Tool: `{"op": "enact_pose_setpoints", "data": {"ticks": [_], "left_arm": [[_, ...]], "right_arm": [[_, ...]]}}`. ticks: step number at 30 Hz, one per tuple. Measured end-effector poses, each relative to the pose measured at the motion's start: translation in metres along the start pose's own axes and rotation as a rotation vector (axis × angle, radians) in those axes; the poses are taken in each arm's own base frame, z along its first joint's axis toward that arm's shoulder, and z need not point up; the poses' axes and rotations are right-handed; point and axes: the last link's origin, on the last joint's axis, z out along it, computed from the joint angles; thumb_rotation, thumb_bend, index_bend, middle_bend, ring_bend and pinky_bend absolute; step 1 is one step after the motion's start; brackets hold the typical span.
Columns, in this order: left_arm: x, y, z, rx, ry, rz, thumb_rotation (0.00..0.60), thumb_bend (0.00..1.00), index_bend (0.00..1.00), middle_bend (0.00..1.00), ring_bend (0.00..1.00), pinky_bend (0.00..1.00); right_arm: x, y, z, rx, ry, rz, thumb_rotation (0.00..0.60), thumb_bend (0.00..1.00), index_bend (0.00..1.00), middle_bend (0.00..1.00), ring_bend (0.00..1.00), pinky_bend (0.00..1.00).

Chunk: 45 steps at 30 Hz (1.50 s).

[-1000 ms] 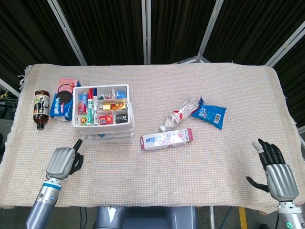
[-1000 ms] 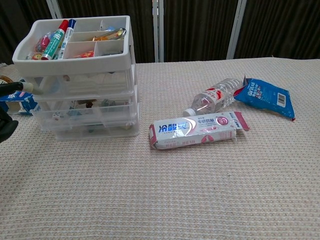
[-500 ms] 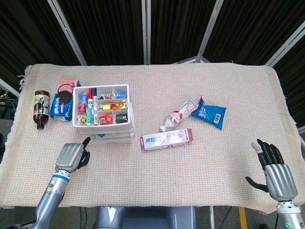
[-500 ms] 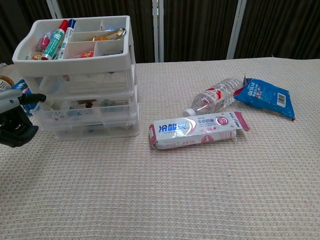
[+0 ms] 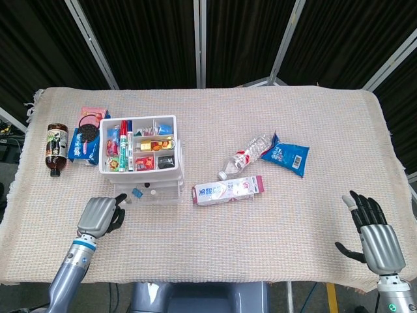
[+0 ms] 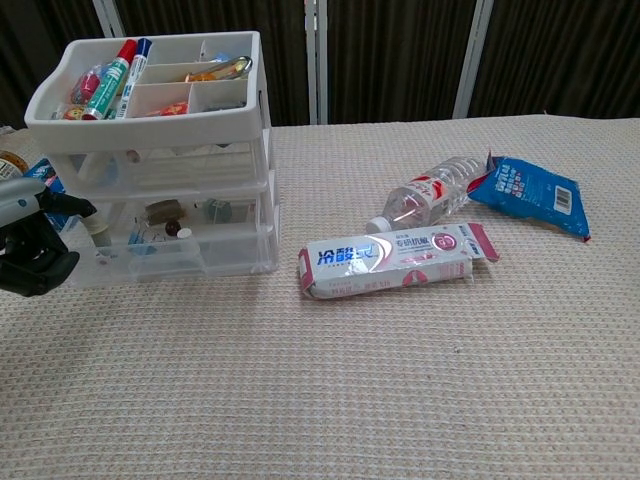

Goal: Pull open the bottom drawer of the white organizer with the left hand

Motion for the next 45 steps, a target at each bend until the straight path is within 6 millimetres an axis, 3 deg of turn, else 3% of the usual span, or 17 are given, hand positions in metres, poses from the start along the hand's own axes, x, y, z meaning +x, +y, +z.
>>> {"op": "enact_pose_setpoints", "data": {"ticks": [28, 39, 42, 45], "left_arm": [[-0.01, -0.001, -0.037, -0.064, -0.025, 0.0, 0.6, 0.65, 0.42, 0.89, 0.88, 0.7], [-0.007, -0.006, -0.044, -0.068, -0.002, 0.007, 0.6, 0.64, 0.32, 0.89, 0.88, 0.7], [-0.002, -0.007, -0.044, -0.067, 0.026, 0.009, 0.6, 0.58, 0.32, 0.89, 0.88, 0.7], [0.007, -0.007, -0.045, -0.067, 0.07, 0.018, 0.6, 0.43, 0.31, 0.89, 0.88, 0.7]], "right_arm": [[0.001, -0.001, -0.001, 0.0, 0.001, 0.005, 0.6, 0.05, 0.0, 0.0, 0.0, 0.0], [-0.001, -0.002, 0.0, 0.001, -0.002, -0.001, 0.6, 0.05, 0.0, 0.0, 0.0, 0.0], [-0.001, -0.002, 0.0, 0.001, -0.001, 0.0, 0.6, 0.05, 0.0, 0.0, 0.0, 0.0], [-0.001, -0.002, 0.0, 0.002, -0.001, 0.0, 0.6, 0.05, 0.0, 0.0, 0.0, 0.0]]}}
